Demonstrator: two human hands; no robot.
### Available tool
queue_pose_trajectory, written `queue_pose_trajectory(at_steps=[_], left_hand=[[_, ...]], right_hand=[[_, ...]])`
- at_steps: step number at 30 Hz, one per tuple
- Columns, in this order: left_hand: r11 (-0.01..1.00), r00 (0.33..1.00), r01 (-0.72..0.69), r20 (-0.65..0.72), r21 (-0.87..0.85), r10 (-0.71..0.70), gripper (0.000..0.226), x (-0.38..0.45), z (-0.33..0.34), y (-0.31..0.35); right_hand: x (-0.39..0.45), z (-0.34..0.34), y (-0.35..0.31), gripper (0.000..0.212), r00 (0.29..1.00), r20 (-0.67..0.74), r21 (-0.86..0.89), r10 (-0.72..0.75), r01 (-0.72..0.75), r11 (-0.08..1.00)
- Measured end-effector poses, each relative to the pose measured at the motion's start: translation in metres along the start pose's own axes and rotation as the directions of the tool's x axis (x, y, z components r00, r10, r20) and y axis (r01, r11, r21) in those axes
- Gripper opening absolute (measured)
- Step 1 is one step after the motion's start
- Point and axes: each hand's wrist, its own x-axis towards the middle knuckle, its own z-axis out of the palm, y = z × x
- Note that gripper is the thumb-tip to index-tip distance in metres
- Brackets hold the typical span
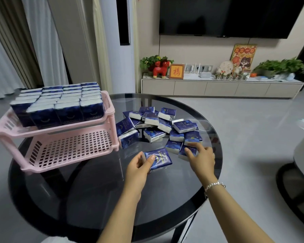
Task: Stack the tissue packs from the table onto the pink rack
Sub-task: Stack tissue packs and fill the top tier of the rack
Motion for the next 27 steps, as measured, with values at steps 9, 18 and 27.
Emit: queue_pose_trajectory(at_steps=[9,18,27], left_hand=[[0.999,0.998,0.02,-0.056,-0.046,-0.023,0.043,0.001,-0.006,0.004],[0.999,0.995,0.046,-0.088,0.012,-0.044,0.026,-0.001,-0.014,0.007],[0.999,0.983,-0.024,-0.183,0.047,0.032,0.061,-0.002,-0.03,0.017]], right_hand=[[-0.022,0.001,-0.003,0.033,0.975,0.184,0.002,-0.124,0.125,0.992],[-0.028,-0.003,-0.014,0.05,0.949,0.295,-0.157,-0.111,0.163,0.974],[-0.022,-0.007,-0.023,0.03,0.846,0.534,-0.038,-0.005,0.03,0.999]])
